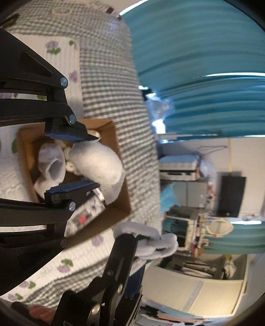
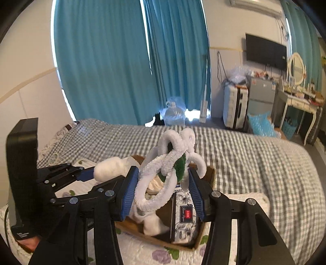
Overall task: Organize soft objects
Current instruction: 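Carry the knot and fluffy ball with both tools over the box, then open both tools to drop the items into the box, then lift away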
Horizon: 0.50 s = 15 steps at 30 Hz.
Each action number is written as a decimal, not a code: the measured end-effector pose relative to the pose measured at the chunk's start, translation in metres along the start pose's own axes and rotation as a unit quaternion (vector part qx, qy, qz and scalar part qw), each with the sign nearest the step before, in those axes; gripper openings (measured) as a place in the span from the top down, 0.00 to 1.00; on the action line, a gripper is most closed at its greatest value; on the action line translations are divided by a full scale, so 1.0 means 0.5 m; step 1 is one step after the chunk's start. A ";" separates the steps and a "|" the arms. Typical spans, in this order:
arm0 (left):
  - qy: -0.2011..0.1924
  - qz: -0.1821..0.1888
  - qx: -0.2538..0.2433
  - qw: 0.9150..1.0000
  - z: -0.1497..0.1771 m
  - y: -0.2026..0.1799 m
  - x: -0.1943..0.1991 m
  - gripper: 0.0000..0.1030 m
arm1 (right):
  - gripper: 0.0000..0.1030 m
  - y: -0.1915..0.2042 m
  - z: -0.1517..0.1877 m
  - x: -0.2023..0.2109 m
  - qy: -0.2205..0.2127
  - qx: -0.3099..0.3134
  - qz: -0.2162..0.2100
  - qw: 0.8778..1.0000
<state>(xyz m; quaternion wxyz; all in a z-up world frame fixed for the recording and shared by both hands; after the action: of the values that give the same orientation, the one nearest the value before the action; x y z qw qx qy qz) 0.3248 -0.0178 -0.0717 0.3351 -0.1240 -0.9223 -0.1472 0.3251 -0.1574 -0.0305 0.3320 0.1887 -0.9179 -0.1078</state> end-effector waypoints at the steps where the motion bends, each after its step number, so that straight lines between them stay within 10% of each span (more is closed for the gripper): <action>1: 0.008 0.003 0.003 1.000 0.007 0.004 -0.023 0.67 | 0.52 -0.012 0.005 -0.021 0.006 -0.004 0.000 1.000; 11: 0.014 0.010 -0.006 1.000 0.031 0.004 -0.127 0.64 | 0.51 -0.074 0.034 -0.153 0.038 -0.024 -0.003 0.999; 15: 0.024 -0.024 -0.001 0.999 0.035 0.007 -0.140 0.22 | 0.49 -0.083 0.035 -0.170 0.038 -0.030 -0.007 0.999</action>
<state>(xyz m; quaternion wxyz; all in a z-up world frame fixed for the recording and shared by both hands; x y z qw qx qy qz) 0.3678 -0.0173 -0.1298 0.3530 -0.0982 -0.9168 -0.1590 0.3854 -0.1583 -0.1054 0.3717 0.1891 -0.8996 -0.1297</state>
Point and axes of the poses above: each gripper's, at about its wrist camera, not at the fingertips, and x roughly against the way its jaws point, y to its left, z to its underside, the point moved 5 cm from there along -x, roughly the way its jaws point, and after that the axes turned 14 degrees about -x, right-handed, at the moved point
